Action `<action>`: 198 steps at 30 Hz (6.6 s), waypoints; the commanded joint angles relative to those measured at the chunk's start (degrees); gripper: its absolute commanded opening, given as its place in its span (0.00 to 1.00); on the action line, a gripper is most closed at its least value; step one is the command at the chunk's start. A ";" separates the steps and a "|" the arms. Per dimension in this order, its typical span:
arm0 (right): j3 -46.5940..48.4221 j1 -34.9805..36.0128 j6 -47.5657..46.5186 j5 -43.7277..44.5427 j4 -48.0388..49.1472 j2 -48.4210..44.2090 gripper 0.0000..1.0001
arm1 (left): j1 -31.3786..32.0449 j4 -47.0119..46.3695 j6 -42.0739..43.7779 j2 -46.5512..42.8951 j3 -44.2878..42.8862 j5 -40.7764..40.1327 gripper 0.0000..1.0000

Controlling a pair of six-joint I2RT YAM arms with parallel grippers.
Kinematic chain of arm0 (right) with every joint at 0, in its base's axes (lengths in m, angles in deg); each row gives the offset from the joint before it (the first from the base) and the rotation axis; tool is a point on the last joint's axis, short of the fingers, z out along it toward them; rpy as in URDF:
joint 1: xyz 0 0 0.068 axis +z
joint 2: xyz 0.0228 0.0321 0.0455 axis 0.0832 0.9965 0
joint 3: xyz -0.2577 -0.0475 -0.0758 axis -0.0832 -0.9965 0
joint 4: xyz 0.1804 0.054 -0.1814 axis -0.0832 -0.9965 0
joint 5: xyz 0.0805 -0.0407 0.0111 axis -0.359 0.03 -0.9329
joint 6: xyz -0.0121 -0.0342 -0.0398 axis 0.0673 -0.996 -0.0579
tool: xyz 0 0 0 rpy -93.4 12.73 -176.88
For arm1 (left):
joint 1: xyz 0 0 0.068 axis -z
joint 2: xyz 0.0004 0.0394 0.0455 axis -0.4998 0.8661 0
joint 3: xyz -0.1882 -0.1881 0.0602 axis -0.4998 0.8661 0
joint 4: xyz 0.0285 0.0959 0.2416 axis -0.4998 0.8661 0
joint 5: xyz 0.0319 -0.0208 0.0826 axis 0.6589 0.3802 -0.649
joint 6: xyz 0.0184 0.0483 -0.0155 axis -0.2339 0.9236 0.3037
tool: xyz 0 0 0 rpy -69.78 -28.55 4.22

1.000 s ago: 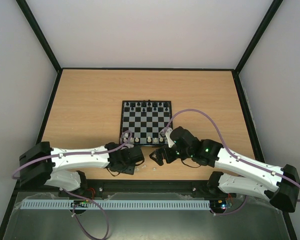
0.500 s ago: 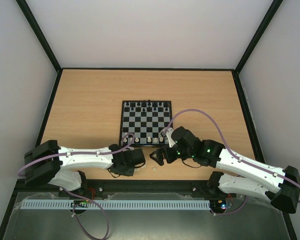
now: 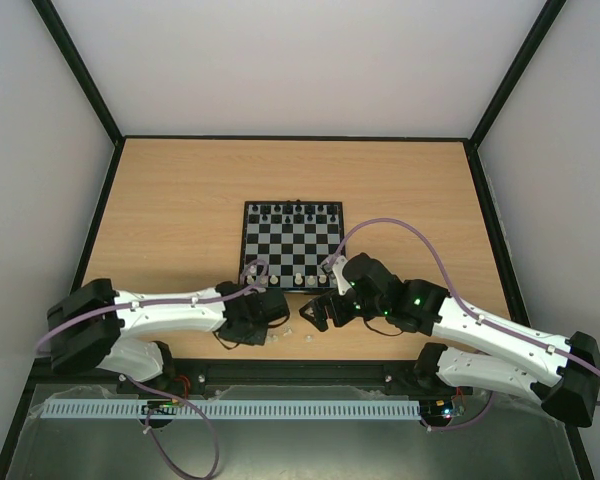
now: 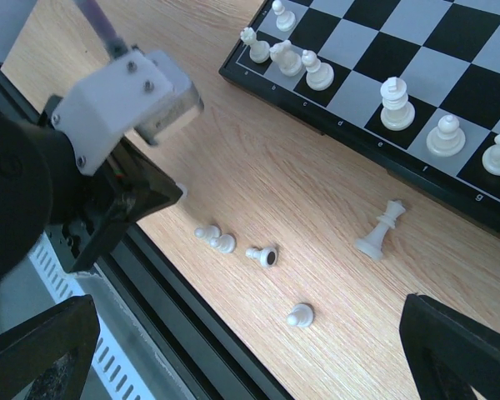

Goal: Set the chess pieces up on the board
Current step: Pick up the chess piece at the center of the board, then place the chess piece on the chessboard, then pick up the chess piece at the center of the board.

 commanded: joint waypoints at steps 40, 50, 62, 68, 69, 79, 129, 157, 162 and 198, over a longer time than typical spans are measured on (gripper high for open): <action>-1.18 -0.18 -0.12 -1.03 -0.14 -1.47 0.99 | -25.80 0.66 28.62 24.52 -29.60 -0.16 0.02; -1.27 -0.18 -0.14 -1.16 0.03 -1.14 0.99 | -25.87 -0.23 28.29 24.91 -27.46 -0.31 0.02; -1.33 -0.17 -0.22 -1.40 0.19 -0.86 0.99 | -25.82 -0.08 28.25 24.67 -27.82 -0.53 0.11; -1.42 -0.18 -0.23 -1.47 0.34 -0.78 0.99 | -25.84 0.67 28.20 24.12 -28.10 -1.06 0.12; -1.42 -0.18 -0.23 -1.48 0.39 -0.76 0.99 | -25.82 0.66 28.17 24.06 -27.97 -1.06 0.12; -1.53 -0.16 -0.26 -1.65 0.56 -0.83 0.99 | -25.82 0.85 27.62 23.23 -27.19 -1.69 0.17; -0.32 -0.18 -0.28 -0.86 -0.92 3.41 0.98 | -21.51 1.07 22.56 -13.87 -21.34 -3.83 0.99; 0.55 -0.14 0.65 4.81 -2.25 4.08 0.99 | -12.68 -7.71 15.66 -18.27 -8.34 -1.66 0.99; 0.82 -0.18 1.15 6.17 -2.84 4.51 0.98 | -11.30 -8.95 16.53 -17.33 -9.32 -1.01 0.99; 0.03 -0.13 1.36 5.57 -2.36 0.86 0.99 | -3.97 -0.63 7.81 -21.28 -4.52 -4.34 0.99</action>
